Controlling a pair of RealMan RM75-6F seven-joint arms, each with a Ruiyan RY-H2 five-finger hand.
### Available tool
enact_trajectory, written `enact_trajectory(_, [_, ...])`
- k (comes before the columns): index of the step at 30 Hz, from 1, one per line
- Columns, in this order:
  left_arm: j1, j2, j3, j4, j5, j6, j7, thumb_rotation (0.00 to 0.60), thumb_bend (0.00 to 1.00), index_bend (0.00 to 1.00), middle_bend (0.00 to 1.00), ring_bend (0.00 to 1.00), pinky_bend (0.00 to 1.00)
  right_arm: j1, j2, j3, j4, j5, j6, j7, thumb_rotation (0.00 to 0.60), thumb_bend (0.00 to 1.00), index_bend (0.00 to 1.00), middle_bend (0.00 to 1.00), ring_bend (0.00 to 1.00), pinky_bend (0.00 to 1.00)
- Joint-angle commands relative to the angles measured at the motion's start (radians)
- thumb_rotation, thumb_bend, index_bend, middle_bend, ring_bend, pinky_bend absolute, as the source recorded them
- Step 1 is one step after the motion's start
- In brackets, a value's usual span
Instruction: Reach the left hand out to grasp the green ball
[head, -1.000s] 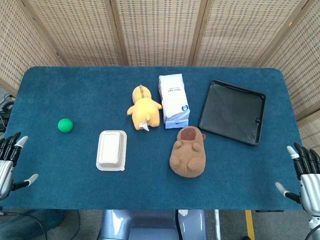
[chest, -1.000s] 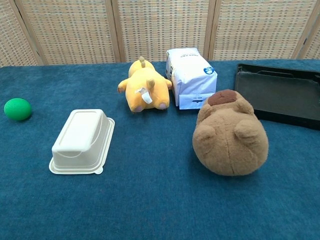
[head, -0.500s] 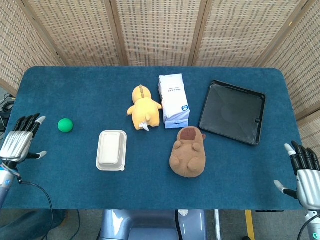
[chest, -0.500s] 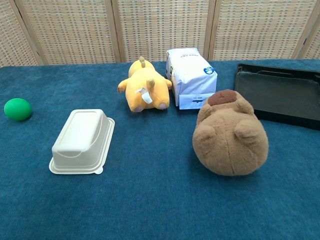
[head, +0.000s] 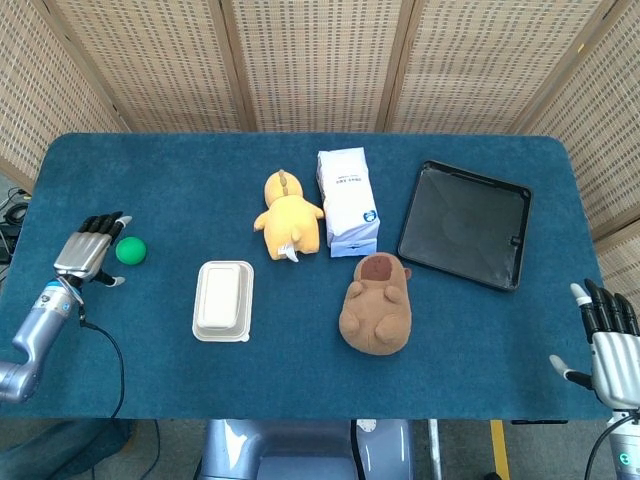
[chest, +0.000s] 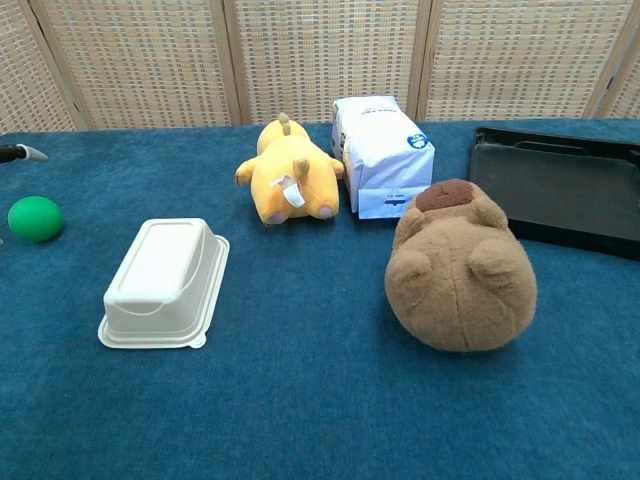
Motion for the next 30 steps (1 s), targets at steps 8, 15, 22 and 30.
enact_trajectory(8, [-0.083,-0.137,0.006,0.205,-0.007,-0.082,-0.061,0.600,0.12,0.07,0.22,0.14,0.19,0.006,-0.010,0.007,0.007,0.026,-0.013,-0.010,0.600,0.00,0.00,0.00,0.00,0.00])
enact_trajectory(15, [-0.104,-0.169,0.016,0.280,-0.009,-0.113,-0.065,0.600,0.15,0.26,0.40,0.31,0.33,0.013,-0.015,0.015,0.015,0.053,-0.028,-0.010,0.600,0.00,0.00,0.00,0.00,0.00])
enact_trajectory(22, [-0.109,-0.170,0.014,0.302,-0.024,-0.133,-0.068,0.600,0.19,0.39,0.51,0.43,0.45,0.017,-0.016,0.017,0.014,0.063,-0.037,-0.008,0.600,0.00,0.00,0.00,0.00,0.00])
enact_trajectory(30, [-0.148,-0.100,-0.038,0.159,-0.023,-0.033,-0.105,0.600,0.19,0.38,0.51,0.42,0.44,0.022,-0.016,0.020,0.015,0.075,-0.046,-0.005,0.600,0.00,0.00,0.00,0.00,0.00])
